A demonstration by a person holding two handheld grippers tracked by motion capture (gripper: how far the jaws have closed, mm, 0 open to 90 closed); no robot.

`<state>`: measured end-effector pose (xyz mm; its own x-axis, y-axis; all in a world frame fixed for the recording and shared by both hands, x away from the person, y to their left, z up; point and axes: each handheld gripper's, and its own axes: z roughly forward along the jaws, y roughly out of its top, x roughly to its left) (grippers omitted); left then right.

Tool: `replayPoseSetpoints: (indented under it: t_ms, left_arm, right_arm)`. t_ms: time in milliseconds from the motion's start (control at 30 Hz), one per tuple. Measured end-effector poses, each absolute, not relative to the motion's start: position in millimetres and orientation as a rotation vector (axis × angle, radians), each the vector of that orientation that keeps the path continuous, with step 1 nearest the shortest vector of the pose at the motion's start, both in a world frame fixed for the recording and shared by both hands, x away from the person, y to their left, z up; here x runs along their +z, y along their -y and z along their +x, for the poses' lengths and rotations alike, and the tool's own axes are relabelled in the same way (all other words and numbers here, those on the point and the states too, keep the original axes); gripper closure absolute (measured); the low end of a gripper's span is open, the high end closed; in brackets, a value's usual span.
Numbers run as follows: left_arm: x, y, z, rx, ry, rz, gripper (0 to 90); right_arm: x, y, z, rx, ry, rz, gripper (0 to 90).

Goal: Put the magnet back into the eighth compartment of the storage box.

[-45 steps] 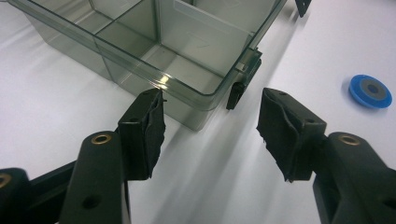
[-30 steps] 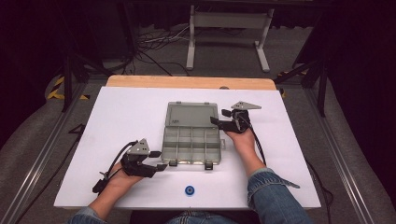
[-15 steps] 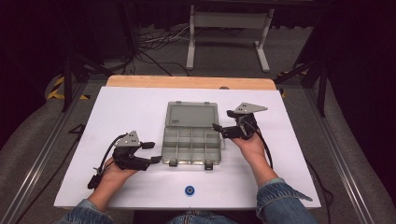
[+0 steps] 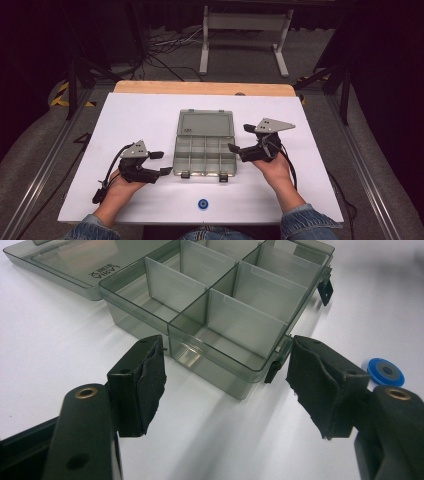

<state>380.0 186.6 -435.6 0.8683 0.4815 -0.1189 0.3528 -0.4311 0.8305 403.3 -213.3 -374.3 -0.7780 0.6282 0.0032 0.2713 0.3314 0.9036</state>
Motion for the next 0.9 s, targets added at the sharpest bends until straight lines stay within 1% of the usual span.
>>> replayPoseSetpoints:
  t_ms: [233, 400, 467, 633, 667, 767, 900]
  left_arm:
    - [-433, -191, 379, 0.179, -0.605, 2.032, 29.5]
    - [-433, -191, 379, 0.173, -0.606, 2.034, 29.7]
    - [-434, -190, 379, 0.173, -0.603, 2.036, 29.7]
    - [-434, -192, 377, 0.177, -0.611, 2.034, 29.7]
    - [-433, -193, 377, 0.197, -0.598, 2.045, 29.8]
    - [-434, -193, 376, 0.183, -0.606, 2.039, 29.8]
    - [-434, -195, 374, 0.195, -0.605, 2.043, 29.8]
  right_arm:
    - [-364, 211, 386, 1.446, -2.280, 0.712, 7.8]
    - [-361, 206, 380, 1.380, -2.311, 0.664, 9.4]
    - [-360, 202, 377, 1.351, -2.333, 0.641, 11.3]
    - [-356, 190, 371, 1.317, -2.429, 0.620, 12.6]
    - [-356, 188, 371, 1.302, -2.447, 0.616, 13.1]
    - [-355, 181, 370, 1.239, -2.501, 0.620, 13.4]
    - [-353, 171, 363, 1.186, -2.536, 0.548, 13.5]
